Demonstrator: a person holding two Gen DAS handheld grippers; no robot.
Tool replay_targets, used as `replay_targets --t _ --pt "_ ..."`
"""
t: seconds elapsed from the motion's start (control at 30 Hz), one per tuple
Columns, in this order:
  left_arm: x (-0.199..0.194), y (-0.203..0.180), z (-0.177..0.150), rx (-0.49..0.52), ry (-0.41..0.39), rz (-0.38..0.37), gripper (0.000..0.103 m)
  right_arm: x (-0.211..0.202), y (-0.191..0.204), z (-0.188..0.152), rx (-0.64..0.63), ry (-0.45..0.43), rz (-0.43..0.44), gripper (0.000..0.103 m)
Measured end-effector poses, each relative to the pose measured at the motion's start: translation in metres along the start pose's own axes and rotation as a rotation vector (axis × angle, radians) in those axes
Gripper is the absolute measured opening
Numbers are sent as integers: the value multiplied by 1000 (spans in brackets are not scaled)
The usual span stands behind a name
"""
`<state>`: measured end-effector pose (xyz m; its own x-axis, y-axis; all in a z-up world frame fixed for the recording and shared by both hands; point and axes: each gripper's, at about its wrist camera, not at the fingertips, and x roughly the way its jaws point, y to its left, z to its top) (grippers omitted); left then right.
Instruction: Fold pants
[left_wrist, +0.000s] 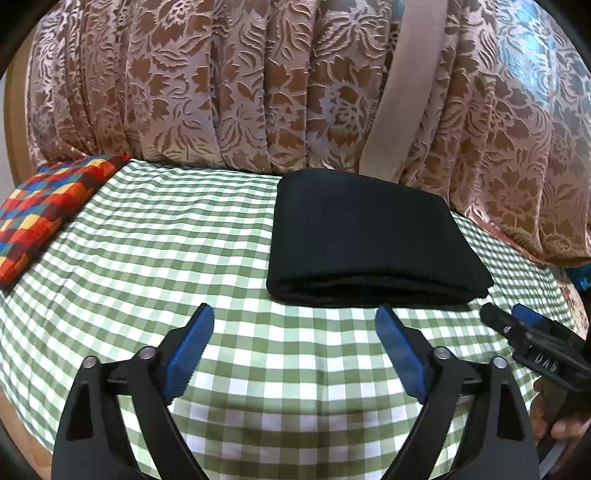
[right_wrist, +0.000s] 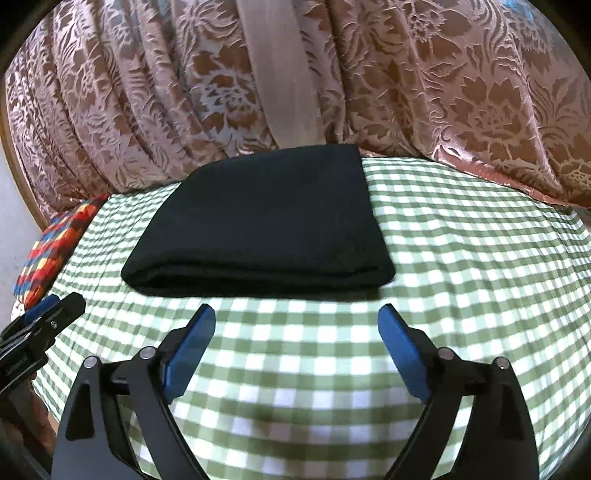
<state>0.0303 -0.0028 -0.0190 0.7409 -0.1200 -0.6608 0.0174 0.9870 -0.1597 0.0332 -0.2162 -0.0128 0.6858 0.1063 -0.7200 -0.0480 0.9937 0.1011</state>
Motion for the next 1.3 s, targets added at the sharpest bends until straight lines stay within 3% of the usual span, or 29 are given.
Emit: replay_targets --t 0.23,0.67,1.3 --pt "-9 -2 -7 1 -16 14 99 -10 20 -4 -64 -42 -17 95" --pt "-15 -5 -7 15 -35 79 99 -15 18 -5 -46 -52 -42 96" --pt "-19 -2 -6 10 -50 98 99 -15 21 -7 -56 -52 -40 96"
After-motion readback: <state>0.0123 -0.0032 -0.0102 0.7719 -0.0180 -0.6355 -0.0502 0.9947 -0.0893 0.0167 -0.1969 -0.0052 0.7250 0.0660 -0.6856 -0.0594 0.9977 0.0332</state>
